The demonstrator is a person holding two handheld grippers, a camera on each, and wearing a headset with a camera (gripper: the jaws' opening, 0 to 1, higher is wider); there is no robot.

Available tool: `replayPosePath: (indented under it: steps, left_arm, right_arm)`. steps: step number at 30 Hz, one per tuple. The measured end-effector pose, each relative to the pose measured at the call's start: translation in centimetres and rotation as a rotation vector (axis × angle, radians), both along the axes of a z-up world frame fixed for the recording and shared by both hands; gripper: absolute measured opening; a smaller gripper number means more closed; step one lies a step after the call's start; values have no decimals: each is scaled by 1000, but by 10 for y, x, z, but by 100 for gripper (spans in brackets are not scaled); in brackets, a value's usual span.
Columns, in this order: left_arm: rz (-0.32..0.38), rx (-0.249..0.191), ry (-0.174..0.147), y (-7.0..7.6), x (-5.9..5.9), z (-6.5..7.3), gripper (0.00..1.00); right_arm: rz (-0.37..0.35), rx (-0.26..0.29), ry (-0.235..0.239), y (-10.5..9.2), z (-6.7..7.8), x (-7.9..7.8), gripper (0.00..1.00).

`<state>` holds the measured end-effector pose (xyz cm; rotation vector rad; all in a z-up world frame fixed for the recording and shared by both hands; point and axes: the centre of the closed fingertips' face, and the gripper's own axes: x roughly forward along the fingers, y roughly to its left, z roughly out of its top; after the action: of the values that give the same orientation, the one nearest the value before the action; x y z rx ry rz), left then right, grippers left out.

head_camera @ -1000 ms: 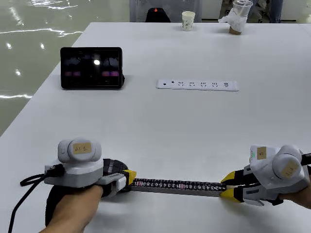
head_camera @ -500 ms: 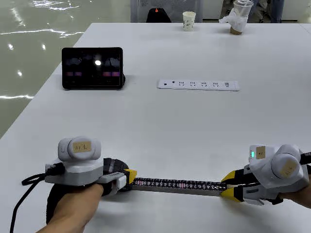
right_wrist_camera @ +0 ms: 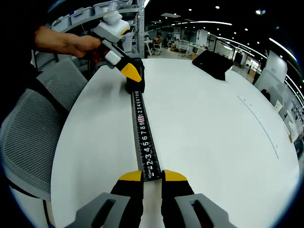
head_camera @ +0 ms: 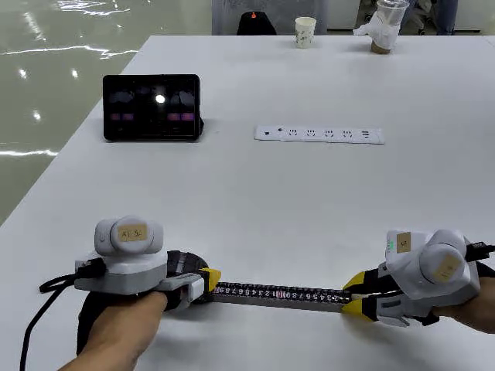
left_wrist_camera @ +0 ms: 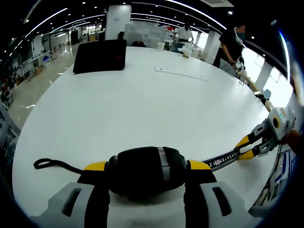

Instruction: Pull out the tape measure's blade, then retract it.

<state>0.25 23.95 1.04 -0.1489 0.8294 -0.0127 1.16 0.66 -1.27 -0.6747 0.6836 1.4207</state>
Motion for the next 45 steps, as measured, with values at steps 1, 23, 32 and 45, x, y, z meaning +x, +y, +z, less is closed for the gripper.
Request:
replayPosePath:
  steps: [1, 23, 32, 45]
  left_arm:
    - [0, 0, 0, 0, 0, 0, 58]
    - [1, -11, 12, -1, 1, -1, 58]
    - [0, -15, 13, 0, 0, 0, 58]
    - [-2, -23, 12, 0, 1, 1, 58]
  right_arm:
    - [1, 1, -1, 1, 0, 0, 11]
    - [2, 5, -3, 17, -2, -2, 11]
    - [3, 12, 1, 26, -2, -4, 11]
    - [7, 23, 5, 37, -1, -5, 11]
